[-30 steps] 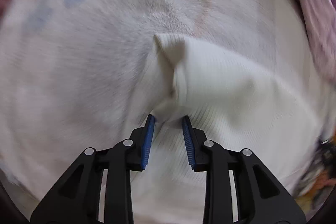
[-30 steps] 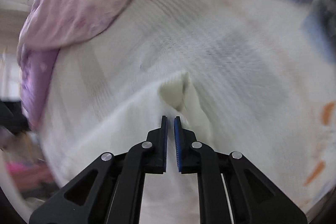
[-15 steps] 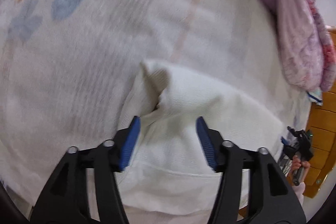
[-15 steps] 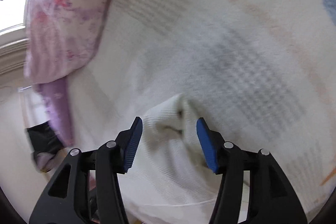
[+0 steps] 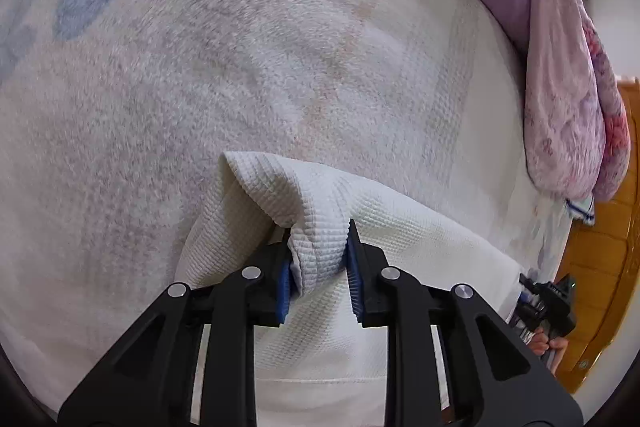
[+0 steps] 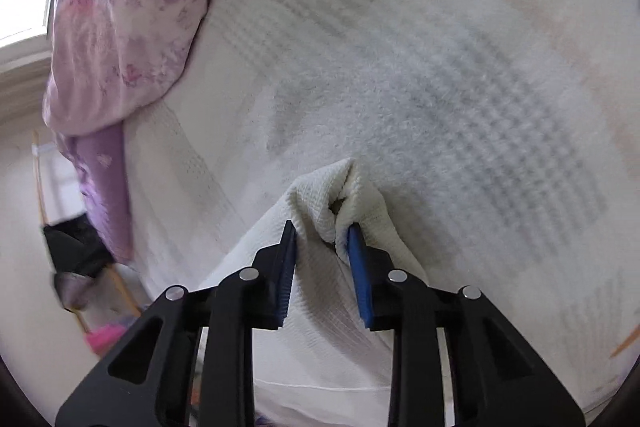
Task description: Fold large clothes
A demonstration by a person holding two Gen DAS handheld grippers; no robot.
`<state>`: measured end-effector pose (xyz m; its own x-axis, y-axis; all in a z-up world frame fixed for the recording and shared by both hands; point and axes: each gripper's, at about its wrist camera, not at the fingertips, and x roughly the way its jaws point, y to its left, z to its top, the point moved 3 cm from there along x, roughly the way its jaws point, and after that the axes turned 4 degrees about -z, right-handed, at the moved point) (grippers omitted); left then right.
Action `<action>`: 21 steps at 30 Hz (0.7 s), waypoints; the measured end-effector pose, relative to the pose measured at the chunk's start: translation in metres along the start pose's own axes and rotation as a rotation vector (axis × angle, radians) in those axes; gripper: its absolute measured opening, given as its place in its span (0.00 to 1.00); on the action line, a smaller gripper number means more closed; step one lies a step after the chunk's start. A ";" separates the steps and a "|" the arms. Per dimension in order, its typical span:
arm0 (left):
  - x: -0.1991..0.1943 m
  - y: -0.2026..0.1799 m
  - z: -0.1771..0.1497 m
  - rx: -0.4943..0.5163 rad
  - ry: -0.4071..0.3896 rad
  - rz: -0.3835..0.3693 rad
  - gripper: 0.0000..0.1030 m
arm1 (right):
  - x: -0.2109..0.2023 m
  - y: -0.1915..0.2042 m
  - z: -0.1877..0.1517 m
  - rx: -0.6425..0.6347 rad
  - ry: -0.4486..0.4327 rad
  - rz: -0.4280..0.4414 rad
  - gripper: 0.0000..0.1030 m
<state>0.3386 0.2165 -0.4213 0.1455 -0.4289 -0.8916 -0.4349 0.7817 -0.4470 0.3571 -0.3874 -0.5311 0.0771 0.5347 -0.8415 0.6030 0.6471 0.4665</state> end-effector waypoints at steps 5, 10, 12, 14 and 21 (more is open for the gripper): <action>0.006 -0.005 0.003 0.005 0.011 0.006 0.23 | -0.016 -0.008 0.002 0.024 -0.027 0.025 0.29; 0.014 -0.005 0.002 -0.020 0.005 -0.002 0.24 | 0.004 -0.016 0.012 0.064 0.048 0.042 0.29; 0.011 -0.002 0.003 -0.027 0.004 -0.009 0.25 | 0.011 -0.017 0.014 0.068 0.061 0.042 0.29; 0.010 -0.001 0.003 -0.020 0.006 -0.002 0.25 | 0.016 -0.017 0.016 0.074 0.074 0.068 0.30; 0.001 0.000 -0.001 -0.063 -0.067 0.005 0.21 | 0.013 -0.007 0.013 0.050 -0.040 0.106 0.10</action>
<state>0.3382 0.2160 -0.4222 0.2013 -0.3923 -0.8976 -0.4905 0.7528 -0.4390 0.3645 -0.3926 -0.5487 0.1737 0.5763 -0.7985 0.6287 0.5592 0.5404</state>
